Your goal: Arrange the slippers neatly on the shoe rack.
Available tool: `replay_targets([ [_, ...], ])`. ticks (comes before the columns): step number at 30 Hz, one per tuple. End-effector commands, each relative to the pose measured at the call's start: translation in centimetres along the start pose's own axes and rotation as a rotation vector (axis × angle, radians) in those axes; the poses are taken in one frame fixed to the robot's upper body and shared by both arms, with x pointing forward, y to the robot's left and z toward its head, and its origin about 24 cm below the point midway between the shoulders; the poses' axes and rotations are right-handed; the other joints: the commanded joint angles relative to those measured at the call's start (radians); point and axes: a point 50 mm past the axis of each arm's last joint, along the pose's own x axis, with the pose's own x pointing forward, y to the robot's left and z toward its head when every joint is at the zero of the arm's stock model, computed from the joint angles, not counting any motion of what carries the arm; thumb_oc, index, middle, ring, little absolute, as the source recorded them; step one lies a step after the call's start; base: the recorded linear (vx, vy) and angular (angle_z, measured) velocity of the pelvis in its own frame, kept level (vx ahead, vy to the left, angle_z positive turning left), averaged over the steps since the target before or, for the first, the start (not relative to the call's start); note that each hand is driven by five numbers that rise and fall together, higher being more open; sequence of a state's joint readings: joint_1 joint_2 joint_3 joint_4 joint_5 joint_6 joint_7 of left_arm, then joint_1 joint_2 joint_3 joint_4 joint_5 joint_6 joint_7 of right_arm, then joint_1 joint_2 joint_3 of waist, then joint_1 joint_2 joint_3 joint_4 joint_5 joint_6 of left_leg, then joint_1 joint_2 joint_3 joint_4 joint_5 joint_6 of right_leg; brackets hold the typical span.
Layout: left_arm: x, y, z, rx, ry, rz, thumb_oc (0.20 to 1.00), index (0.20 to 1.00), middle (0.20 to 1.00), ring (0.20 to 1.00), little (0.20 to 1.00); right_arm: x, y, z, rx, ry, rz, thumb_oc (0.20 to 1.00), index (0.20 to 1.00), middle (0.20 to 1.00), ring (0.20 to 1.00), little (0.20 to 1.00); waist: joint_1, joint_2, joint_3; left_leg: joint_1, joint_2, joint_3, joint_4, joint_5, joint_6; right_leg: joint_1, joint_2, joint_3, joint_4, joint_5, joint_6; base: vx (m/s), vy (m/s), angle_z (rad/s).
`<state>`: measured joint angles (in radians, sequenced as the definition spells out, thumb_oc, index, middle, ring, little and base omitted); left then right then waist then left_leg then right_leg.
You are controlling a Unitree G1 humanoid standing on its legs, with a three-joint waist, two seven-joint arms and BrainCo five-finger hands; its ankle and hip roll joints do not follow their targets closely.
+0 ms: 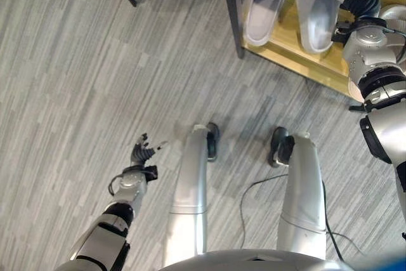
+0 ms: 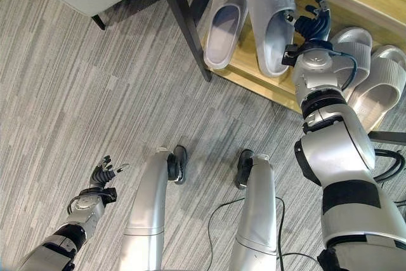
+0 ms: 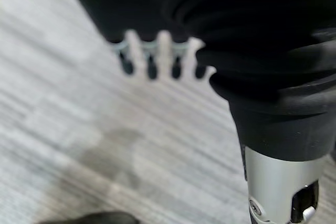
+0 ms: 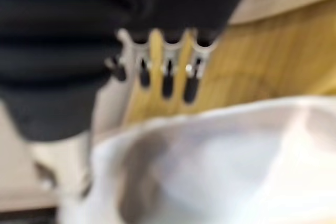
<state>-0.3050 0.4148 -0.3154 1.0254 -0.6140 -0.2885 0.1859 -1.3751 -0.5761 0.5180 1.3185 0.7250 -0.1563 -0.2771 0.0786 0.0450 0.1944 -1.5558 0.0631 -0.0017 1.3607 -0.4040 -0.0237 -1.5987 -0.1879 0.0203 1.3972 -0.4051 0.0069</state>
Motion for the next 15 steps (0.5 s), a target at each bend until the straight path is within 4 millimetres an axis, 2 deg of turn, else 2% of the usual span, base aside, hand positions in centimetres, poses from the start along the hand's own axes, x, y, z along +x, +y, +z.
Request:
replay_targets([
  [1, 0.8, 1.7, 1.2, 0.034, -0.019, 0.095, 1.000, 1.000, 1.000, 1.000, 1.000, 0.4, 0.4, 3.3, 0.077, -0.073, -0.030, 1.000, 1.000, 1.000, 1.000, 1.000, 0.002, -0.012, 0.036, -0.013, 0.011, -0.048, -0.098, 0.041, 0.001, 0.034, -0.010, 0.048, -0.104, 0.057, 0.036, -0.02, 0.030, -0.01],
  [7, 1.4, 0.3, 2.9, 0.081, -0.068, 0.077, 1.000, 1.000, 1.000, 1.000, 1.000, -0.3, 1.2, -0.7, 0.056, 0.037, -0.051, 1.000, 1.000, 1.000, 1.000, 1.000, -0.003, -0.002, 0.040, -0.012, 0.010, -0.046, -0.139, 0.060, 0.005, 0.038, -0.004, 0.046, -0.151, 0.080, 0.041, -0.05, 0.034, -0.02],
  [13, 1.6, 0.3, 3.4, 0.069, -0.083, 0.091, 1.000, 1.000, 1.000, 1.000, 1.000, -1.3, 1.6, -4.0, -0.007, 0.095, -0.026, 1.000, 1.000, 1.000, 1.000, 1.000, -0.008, -0.002, 0.039, 0.004, 0.008, -0.046, -0.188, 0.076, 0.007, 0.059, -0.002, 0.035, -0.200, 0.100, 0.049, -0.04, 0.013, -0.03],
  [14, 1.6, 0.3, 3.4, 0.070, -0.082, 0.091, 1.000, 1.000, 1.000, 1.000, 1.000, -1.3, 1.6, -4.0, -0.007, 0.096, -0.026, 1.000, 1.000, 1.000, 1.000, 1.000, -0.008, -0.002, 0.039, 0.006, 0.008, -0.046, -0.190, 0.077, 0.007, 0.061, -0.002, 0.035, -0.202, 0.101, 0.049, -0.09, 0.013, 0.01],
  [15, 2.2, 0.0, 4.9, 0.053, -0.100, 0.104, 1.000, 1.000, 1.000, 1.000, 1.000, -2.0, 2.4, -5.4, -0.017, 0.117, 0.006, 1.000, 1.000, 1.000, 1.000, 1.000, -0.022, -0.006, 0.041, 0.011, 0.004, -0.046, -0.218, 0.093, 0.007, 0.069, 0.000, 0.033, -0.237, 0.114, 0.054, -0.07, 0.012, 0.02],
])
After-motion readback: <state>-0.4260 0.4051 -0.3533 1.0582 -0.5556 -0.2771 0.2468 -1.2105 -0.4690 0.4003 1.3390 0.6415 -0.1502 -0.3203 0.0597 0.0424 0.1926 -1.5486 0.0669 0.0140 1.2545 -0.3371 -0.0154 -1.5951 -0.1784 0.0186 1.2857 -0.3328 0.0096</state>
